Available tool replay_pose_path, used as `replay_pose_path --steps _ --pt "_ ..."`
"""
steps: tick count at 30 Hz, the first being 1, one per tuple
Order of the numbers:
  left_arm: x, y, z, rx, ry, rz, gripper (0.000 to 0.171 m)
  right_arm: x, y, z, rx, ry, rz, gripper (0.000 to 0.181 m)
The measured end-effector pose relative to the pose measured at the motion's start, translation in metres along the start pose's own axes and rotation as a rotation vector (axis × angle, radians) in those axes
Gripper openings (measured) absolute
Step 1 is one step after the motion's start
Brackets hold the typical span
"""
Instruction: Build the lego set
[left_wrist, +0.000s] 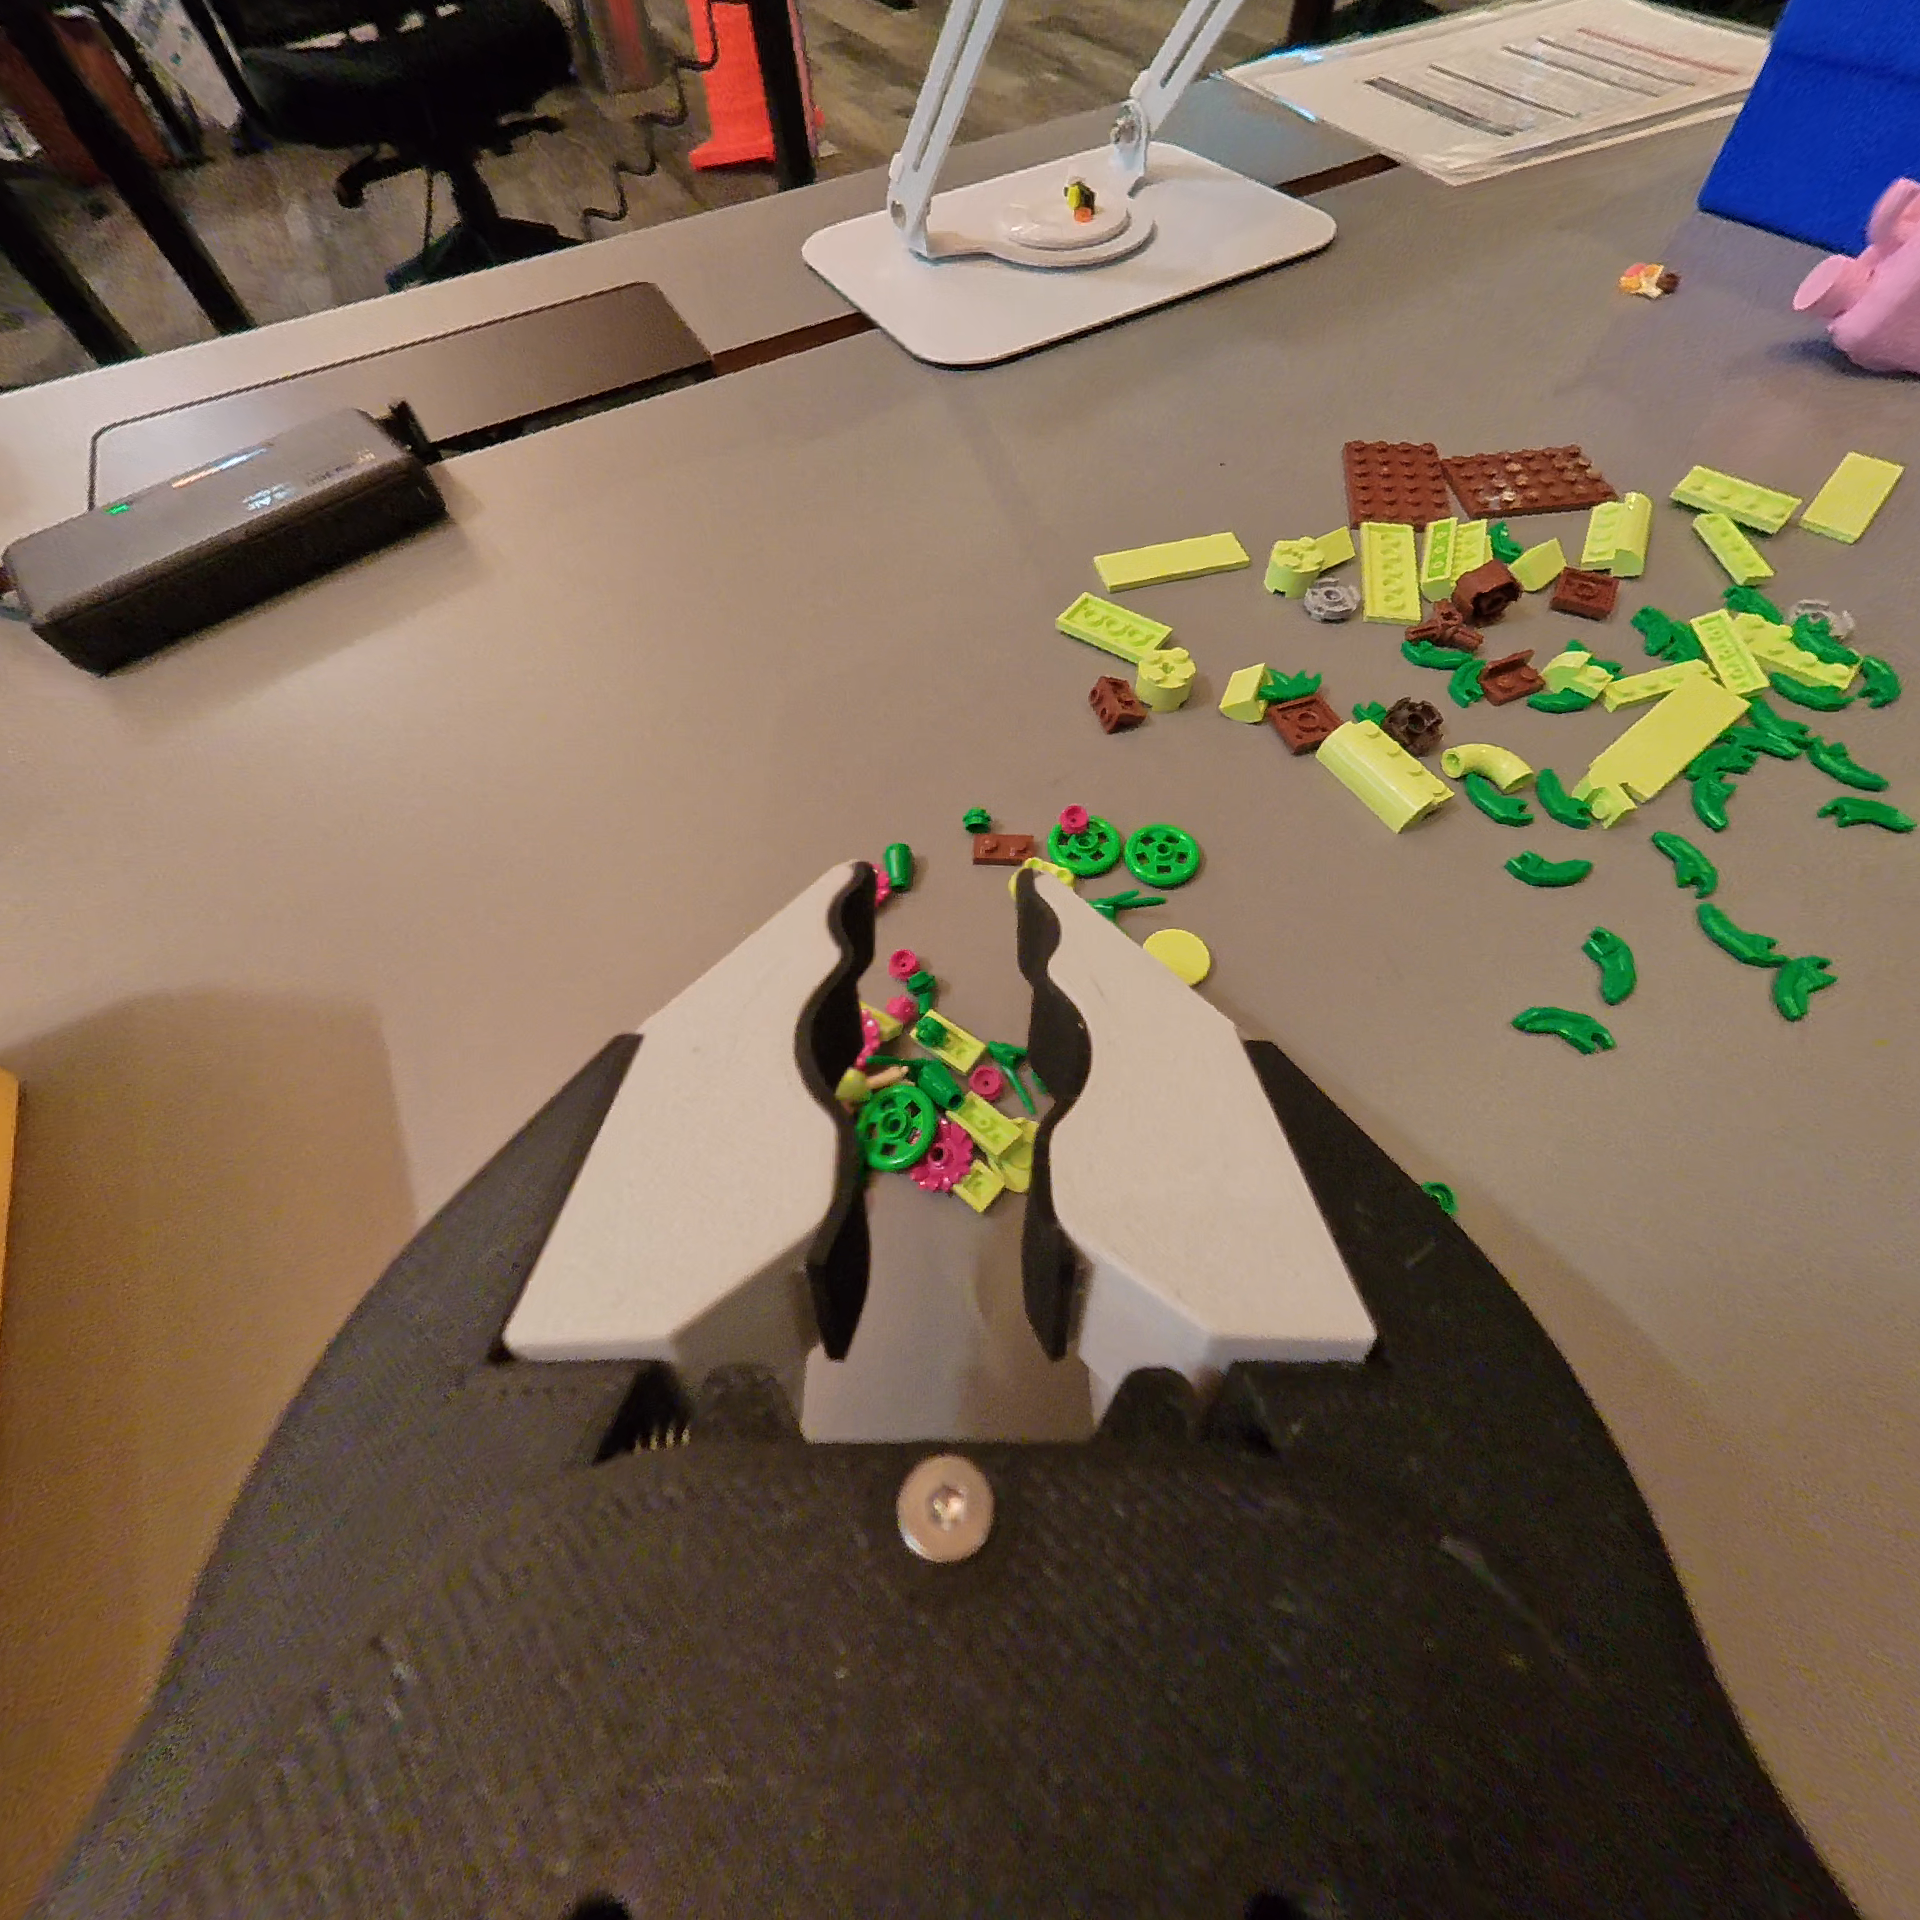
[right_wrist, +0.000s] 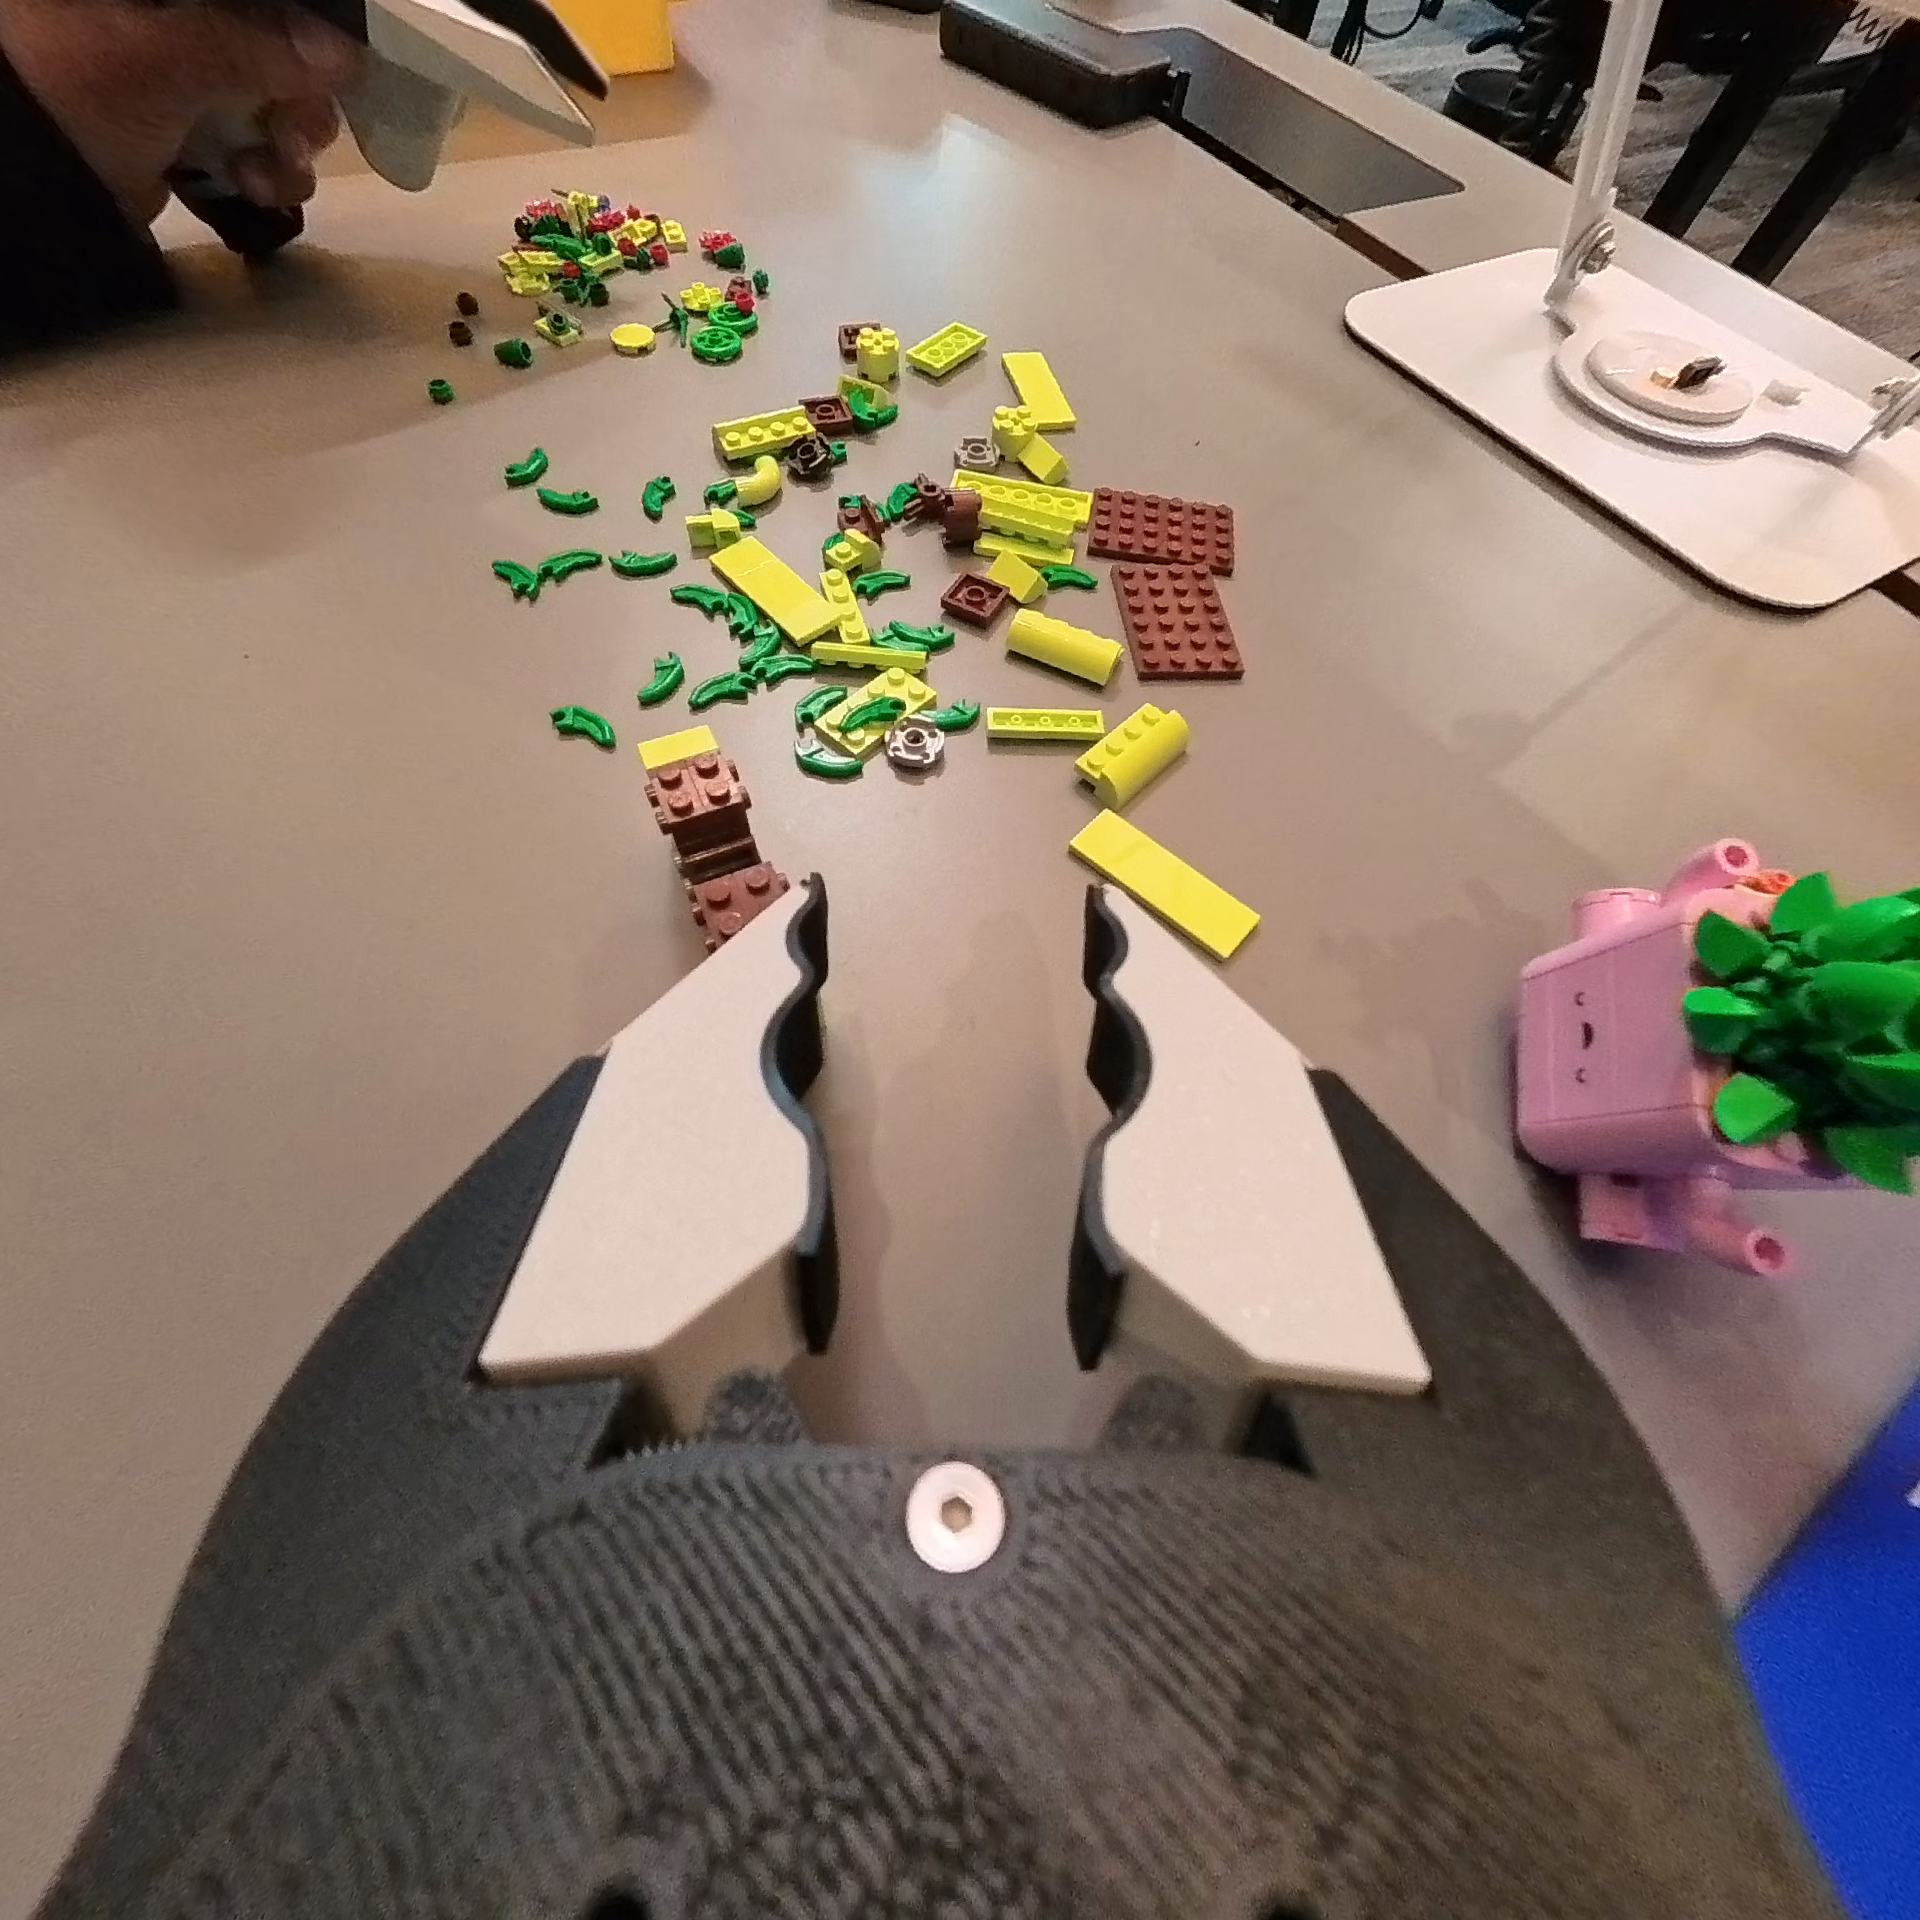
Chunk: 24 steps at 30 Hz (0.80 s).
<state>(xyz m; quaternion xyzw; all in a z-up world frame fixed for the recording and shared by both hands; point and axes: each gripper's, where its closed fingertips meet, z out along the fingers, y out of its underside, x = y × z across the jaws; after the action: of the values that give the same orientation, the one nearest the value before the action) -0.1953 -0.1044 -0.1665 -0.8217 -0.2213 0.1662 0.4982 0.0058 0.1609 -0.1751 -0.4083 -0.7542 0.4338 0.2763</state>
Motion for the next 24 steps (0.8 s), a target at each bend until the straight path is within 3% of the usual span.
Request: replay_pose_path --steps 5,8,11,19,24 --pt "0.055 -0.028 0.004 0.083 0.265 -0.011 0.028 0.002 0.001 0.001 -0.007 -0.004 0.019 0.048" --pt "0.105 -0.026 0.018 -0.029 0.458 0.081 0.033 0.002 0.001 0.001 -0.005 -0.005 0.024 0.048" --pt "0.124 -0.011 0.042 -0.199 0.495 0.195 0.019 0.002 0.001 0.001 -0.008 -0.005 0.022 0.049" --pt "0.149 0.002 0.067 -0.371 0.629 0.312 0.021 0.001 0.000 0.000 -0.001 -0.001 0.015 0.048" --pt "0.154 0.010 0.061 -0.428 0.661 0.252 0.018 0.001 0.000 0.000 -0.002 -0.001 0.015 0.048"
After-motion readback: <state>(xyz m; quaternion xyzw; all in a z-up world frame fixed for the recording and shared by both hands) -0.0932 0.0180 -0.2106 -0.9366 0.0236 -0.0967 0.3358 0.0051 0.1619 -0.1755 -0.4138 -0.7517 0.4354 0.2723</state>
